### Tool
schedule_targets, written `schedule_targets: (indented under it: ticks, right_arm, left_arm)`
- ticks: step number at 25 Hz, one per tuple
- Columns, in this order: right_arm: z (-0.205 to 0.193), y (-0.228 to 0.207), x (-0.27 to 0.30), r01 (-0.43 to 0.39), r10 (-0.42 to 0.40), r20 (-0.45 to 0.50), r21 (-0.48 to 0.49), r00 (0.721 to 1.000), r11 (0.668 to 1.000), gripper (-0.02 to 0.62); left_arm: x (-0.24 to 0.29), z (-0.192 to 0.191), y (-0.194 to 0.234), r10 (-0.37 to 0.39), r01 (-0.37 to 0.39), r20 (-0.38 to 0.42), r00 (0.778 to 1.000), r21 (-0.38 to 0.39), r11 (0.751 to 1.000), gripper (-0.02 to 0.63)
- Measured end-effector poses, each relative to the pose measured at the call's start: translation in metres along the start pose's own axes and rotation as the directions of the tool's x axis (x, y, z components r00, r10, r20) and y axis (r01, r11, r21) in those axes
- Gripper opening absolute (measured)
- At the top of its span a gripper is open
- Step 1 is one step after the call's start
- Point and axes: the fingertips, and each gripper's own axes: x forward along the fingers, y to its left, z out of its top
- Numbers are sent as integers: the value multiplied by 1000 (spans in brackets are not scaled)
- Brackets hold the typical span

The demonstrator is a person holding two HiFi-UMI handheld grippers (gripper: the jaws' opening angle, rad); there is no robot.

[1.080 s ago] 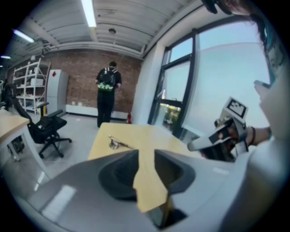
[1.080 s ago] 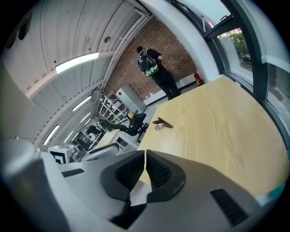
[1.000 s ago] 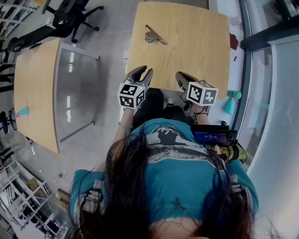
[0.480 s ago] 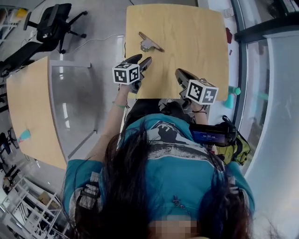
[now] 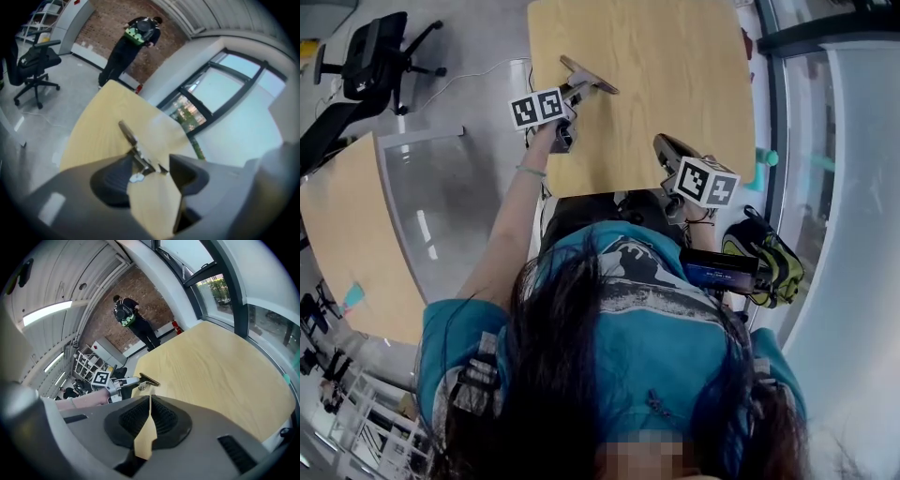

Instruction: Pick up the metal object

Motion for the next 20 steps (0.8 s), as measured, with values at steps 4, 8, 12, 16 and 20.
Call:
schedule_targets:
  ticks: [4, 8, 12, 16, 20]
  right_arm:
    - [-3, -5, 0, 16, -16, 0, 14, 1000, 1000, 20]
    - [-7, -11, 0, 29, -29, -1, 24, 1000, 999, 19]
    - [-11, -13, 0, 32, -32, -9, 22, 999, 999, 19]
    - [-13, -12, -3, 24, -24, -20, 11, 1000, 1000, 20]
    - [-13, -13, -8, 13, -13, -23, -3, 1000, 1000, 18]
  left_arm:
    - [16, -1, 6, 15, -16, -38, 999, -27, 999, 236]
    - [25, -5, 8, 9, -14, -54, 998, -91, 996, 177]
    - [28, -7, 7, -36, 24, -67, 997, -166, 986, 124]
    - [27, -18, 1, -63, 42, -98, 993, -200, 979, 83]
    - [19, -31, -5, -61, 39, -105, 993, -203, 978, 81]
